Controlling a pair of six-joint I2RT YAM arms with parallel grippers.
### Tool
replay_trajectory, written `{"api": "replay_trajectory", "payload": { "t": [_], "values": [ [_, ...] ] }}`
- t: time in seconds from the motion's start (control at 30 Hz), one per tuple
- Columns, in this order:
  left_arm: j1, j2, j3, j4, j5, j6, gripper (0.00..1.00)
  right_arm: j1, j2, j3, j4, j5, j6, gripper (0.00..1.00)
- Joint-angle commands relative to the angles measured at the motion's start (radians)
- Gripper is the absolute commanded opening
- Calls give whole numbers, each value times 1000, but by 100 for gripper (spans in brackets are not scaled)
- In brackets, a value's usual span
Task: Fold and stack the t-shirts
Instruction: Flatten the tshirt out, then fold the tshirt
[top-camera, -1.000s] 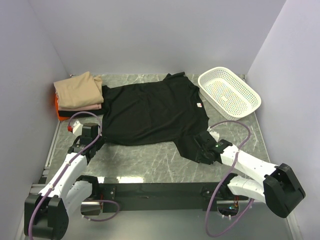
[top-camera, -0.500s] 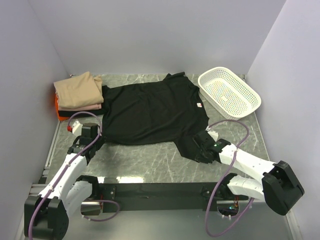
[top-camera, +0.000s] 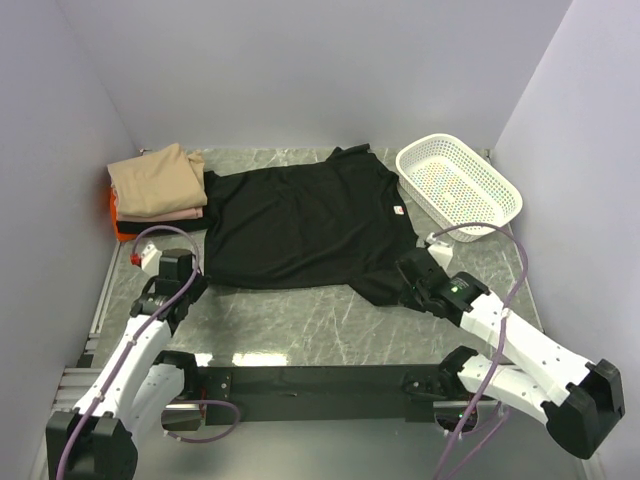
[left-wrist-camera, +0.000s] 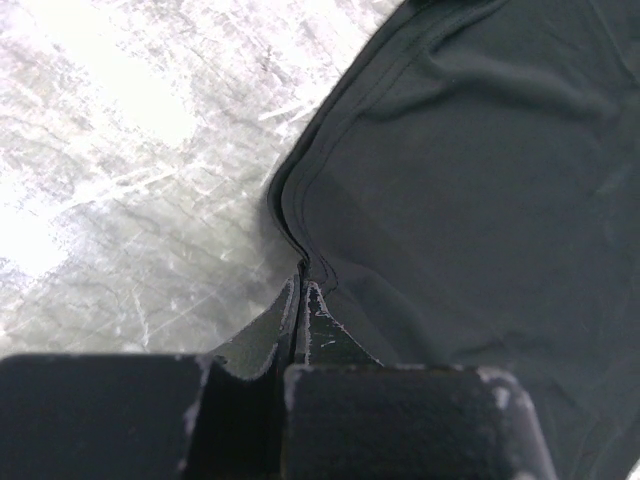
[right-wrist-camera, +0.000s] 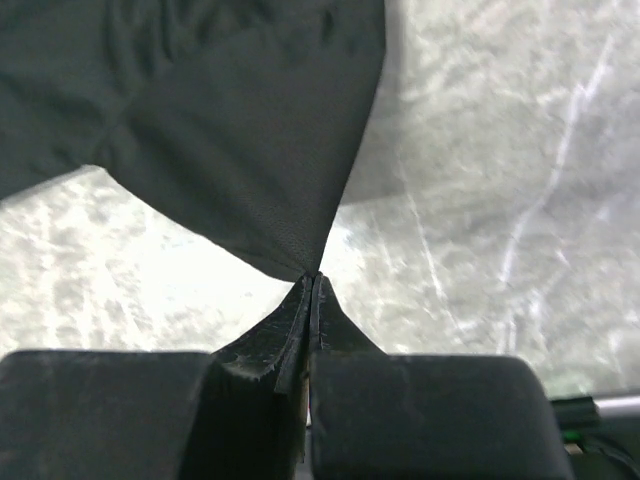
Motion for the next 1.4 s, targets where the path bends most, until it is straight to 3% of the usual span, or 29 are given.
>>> {"api": "replay_trajectory", "payload": {
  "t": [0.0,0.4,0.73,0.93,1.07,1.27,1.37],
  "values": [
    [6,-54,34,-41,31,7,1,25,-40,53,-127,57,29,0],
    [-13,-172,2,-98,125,-47,1,157,-183,127,-342,115,187,0],
    [-129,-281,19,-218,38,-160,1,326,-200,168,-477,194,370,0],
    [-135,-269,50,-178,-13,-120,1,326,-101,239,-368,272,262,0],
    [-123,-163,70,-80,-40,-102,1,263,31,337,-335,398,153,0],
    [-90,25,117,104,-8,-51,1,0,120,349,-1,258,-180,0],
    [-68,128,166,178,24,-7,0,-68,211,377,96,188,-270,0]
  ]
}}
